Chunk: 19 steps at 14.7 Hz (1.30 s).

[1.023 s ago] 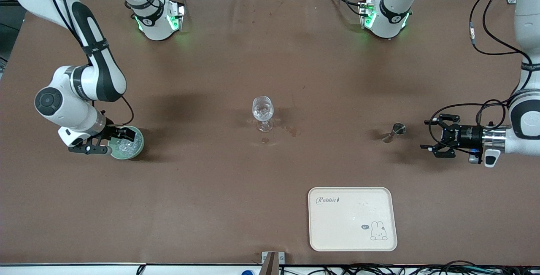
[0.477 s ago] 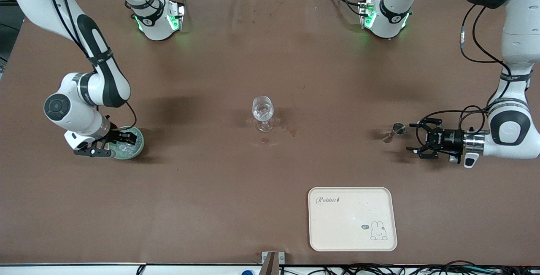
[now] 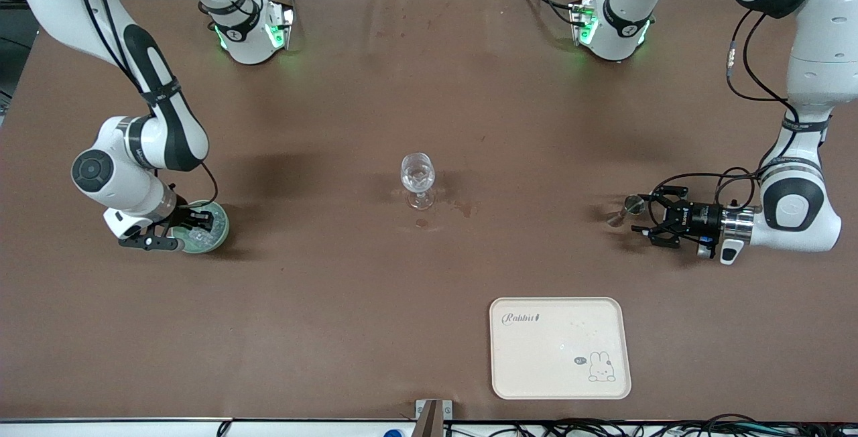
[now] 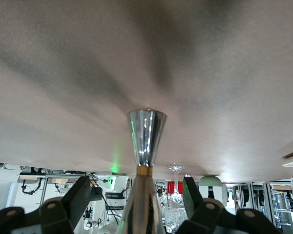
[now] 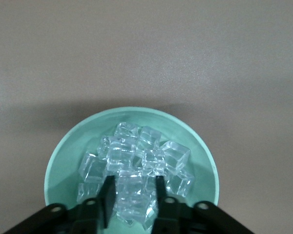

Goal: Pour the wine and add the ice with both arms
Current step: 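Lift the ice cube with the right gripper while the left gripper lifts the jigger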

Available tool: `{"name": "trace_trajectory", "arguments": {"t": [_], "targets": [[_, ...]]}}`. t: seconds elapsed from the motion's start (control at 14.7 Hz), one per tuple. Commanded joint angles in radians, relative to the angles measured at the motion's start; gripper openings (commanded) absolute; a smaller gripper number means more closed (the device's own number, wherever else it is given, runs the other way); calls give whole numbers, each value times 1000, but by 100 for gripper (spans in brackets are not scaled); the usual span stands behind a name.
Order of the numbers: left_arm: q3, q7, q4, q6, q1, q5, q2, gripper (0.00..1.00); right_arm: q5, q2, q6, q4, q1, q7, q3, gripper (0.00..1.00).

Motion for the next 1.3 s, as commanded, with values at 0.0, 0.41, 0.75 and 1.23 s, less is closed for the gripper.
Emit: {"name": "trace_trajectory", "arguments": {"t": [0.0,0.41,0.75,1.23], "targets": [[-1,27,-7,1,-2,-18,10,81,-4,-15,-1,-3,-5,26,8,12],[-3,53,-7,-2,-5,-39,28,70,-4,-115,-264,130,-5,48,8,4],[-7,53,-6,-3,-8,-54,35,61,-14,-150,-496,357,-17,31,4,5],[-18,53,-3,-5,-7,-73,50,42,-14,-296,-811,505,-5,31,12,4]]}}
